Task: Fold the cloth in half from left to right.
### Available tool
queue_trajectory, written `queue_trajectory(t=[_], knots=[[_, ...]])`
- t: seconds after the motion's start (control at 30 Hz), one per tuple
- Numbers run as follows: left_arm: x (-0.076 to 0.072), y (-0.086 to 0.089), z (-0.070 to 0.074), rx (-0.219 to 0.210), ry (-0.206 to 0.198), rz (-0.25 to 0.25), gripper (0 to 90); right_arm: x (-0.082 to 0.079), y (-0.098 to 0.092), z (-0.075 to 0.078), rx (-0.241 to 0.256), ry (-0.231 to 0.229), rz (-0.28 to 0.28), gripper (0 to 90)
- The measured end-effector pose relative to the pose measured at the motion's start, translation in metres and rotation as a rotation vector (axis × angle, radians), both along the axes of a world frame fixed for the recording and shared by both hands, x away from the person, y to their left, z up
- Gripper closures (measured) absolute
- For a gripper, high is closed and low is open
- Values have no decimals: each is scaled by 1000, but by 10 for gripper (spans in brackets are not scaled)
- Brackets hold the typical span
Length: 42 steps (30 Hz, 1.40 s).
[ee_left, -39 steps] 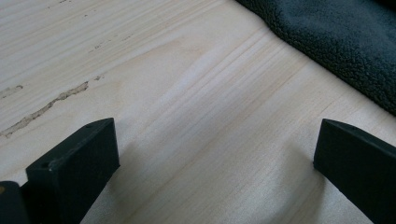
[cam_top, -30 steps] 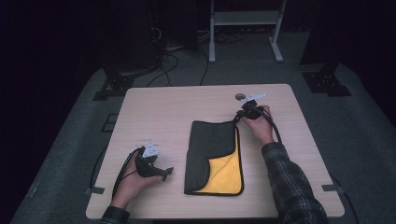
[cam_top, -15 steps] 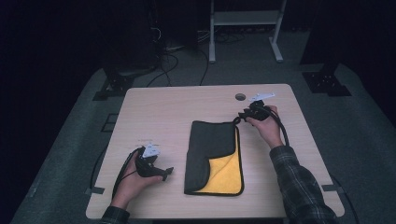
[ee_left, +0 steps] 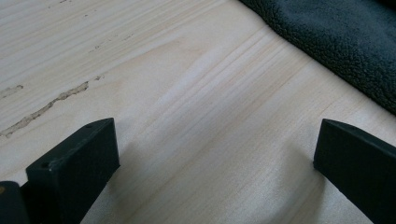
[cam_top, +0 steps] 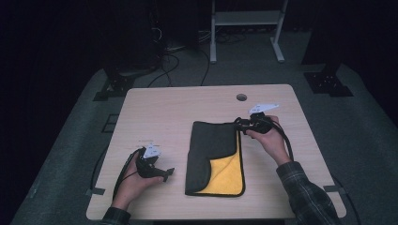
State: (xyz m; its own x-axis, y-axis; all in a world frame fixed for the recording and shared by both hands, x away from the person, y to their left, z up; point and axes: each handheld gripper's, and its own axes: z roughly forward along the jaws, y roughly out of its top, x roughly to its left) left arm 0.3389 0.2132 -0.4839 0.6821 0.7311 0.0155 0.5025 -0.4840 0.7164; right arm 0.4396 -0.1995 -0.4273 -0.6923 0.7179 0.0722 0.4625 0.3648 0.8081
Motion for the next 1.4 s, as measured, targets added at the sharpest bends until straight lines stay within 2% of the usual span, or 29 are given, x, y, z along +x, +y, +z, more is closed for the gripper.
queue_trajectory(t=[0.17, 0.37, 0.67, 0.9, 1.27, 1.3, 1.4], knots=[[0, 0, 0, 2, 2, 0, 0, -22, 10, 1, 24, -9, 64, 609], [0, 0, 0, 1, 2, 1, 0, -45, 22, -4, 84, 26, 140, 609], [0, 0, 0, 2, 3, 1, 0, -68, 46, -13, 114, 79, 234, 606], [0, 0, 0, 2, 3, 1, 0, -74, 71, -19, 132, 109, 293, 599], [0, 0, 0, 2, 3, 1, 0, -71, 92, -35, 109, 173, 305, 593], [0, 0, 0, 3, 3, 1, 0, -71, 93, -37, 104, 179, 306, 617], [0, 0, 0, 2, 3, 1, 0, -73, 94, -38, 88, 181, 316, 785]])
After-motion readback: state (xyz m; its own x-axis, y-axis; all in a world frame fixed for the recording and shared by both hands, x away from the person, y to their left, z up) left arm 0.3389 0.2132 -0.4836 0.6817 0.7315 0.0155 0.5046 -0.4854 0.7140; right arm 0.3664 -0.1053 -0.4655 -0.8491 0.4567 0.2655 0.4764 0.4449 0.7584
